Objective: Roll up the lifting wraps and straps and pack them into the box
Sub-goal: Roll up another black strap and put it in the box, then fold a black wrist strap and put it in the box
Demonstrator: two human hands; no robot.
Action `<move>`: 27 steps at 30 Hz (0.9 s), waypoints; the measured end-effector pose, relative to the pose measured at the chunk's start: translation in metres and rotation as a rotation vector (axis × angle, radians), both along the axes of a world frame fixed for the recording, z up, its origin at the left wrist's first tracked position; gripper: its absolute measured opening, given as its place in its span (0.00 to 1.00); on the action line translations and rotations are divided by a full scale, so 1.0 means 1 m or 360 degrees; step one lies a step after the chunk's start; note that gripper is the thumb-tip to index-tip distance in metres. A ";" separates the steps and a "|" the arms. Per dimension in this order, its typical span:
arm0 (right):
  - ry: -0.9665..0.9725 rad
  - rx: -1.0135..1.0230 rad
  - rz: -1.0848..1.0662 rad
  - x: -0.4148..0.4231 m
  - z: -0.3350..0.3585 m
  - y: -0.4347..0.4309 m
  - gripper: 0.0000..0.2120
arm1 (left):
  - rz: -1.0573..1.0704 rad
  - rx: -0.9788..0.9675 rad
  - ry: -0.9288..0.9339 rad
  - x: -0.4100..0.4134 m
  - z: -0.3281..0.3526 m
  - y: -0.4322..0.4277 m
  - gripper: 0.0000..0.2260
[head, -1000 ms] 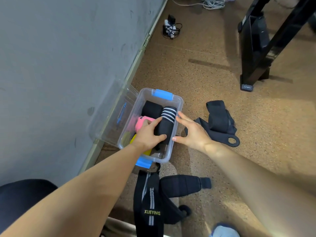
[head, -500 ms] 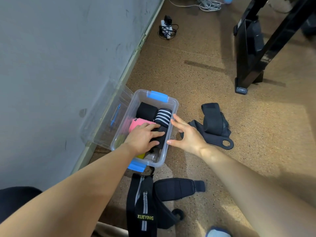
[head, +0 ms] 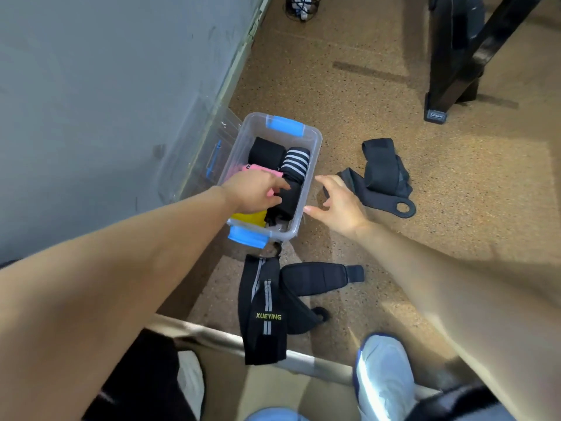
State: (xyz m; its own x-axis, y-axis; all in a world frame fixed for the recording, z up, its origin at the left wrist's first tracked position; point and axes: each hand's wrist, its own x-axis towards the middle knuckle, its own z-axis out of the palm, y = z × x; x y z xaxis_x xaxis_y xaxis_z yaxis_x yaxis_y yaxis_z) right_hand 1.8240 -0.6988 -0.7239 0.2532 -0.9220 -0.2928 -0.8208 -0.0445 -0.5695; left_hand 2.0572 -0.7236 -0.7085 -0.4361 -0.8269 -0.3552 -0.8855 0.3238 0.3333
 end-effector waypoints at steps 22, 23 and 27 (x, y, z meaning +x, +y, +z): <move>-0.0748 0.0948 -0.0217 0.039 0.053 0.080 0.11 | 0.0138 0.0425 0.0302 -0.002 0.116 0.061 0.29; -0.0823 0.0948 -0.0263 0.031 0.070 0.073 0.10 | 0.0196 0.0541 0.0399 -0.006 0.116 0.060 0.31; -0.1155 0.0792 -0.0520 0.008 0.119 0.057 0.11 | 0.0360 0.0746 0.0805 -0.020 0.111 0.059 0.22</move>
State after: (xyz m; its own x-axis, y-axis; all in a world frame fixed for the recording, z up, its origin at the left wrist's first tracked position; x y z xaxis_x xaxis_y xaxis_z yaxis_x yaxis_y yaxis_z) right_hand 1.8321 -0.6423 -0.6048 0.2789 -0.7910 -0.5446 -0.1865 0.5117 -0.8387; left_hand 2.0374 -0.6642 -0.5973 -0.4771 -0.7266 -0.4944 -0.6145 -0.1263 0.7787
